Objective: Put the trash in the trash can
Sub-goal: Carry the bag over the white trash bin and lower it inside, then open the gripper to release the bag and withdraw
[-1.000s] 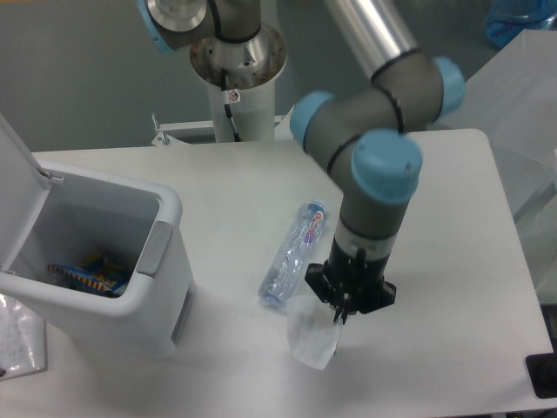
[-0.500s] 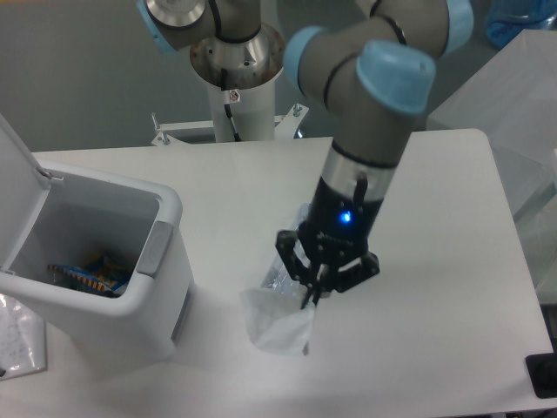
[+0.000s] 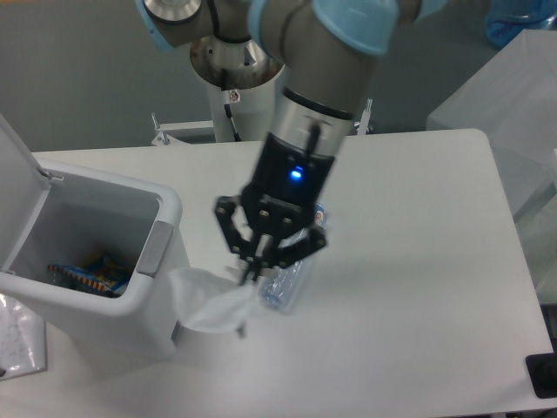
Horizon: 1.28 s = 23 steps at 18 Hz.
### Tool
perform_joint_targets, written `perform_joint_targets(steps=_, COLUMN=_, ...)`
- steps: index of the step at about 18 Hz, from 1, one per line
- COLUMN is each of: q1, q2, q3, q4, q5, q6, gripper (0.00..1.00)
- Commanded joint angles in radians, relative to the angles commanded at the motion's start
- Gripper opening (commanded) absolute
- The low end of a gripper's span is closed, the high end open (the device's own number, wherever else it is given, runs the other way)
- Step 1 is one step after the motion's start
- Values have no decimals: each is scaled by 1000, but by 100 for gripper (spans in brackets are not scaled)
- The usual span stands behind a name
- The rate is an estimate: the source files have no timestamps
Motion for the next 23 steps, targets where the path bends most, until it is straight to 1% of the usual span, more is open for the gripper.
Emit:
perform_joint_targets(steps=3, q1=-25, q2=17, q3=-5, q4=0, q5=0, q6=-11, gripper=0)
perform_joint_targets(steps=8, q1=-83, q2=17, q3=-26, q4=-3, q5=9, q6=-29, gripper=0)
perform_joint_targets(steps=11, q1=-108, q2=21, q3=-61, q4=-2, q5=11, q6=-28, gripper=0)
perform_joint_targets(steps=13, q1=-120, q2=41, q3=-98, q4=2, q5=12, q6=-19, gripper=2)
perform_joint_targets(steps=14, q1=-120, q2=48, q3=-109, q4=3, q5=12, q6=-14, gripper=8)
perform_joint_targets(steps=15, q1=-121, q2=55, q3=-120, q4=5, q5=11, q6=-8, gripper=20)
perform_joint_targets(steps=16, q1=-123, q2=55, q3=-123, q4=5, q5=11, q6=-6, gripper=27)
perform_joint_targets(steps=17, q1=-127, q2=57, q3=-129, q4=3, q5=11, q6=-6, gripper=42)
perform_joint_targets(steps=18, q1=-131, q2=60, q3=-135, q4=5, q5=11, q6=-5, gripper=62)
perform_joint_targets(steps=19, q1=-132, q2=61, q3=-138, q4=5, q5=12, q6=6, gripper=91)
perform_joint_targets(steps=20, q1=-132, q2=64, q3=-140, q4=5, q5=12, q6=29, gripper=99)
perform_joint_targets(steps=23, q1=-132, q2=68, q3=-163, q4=8, q5=15, q6=52, gripper=100)
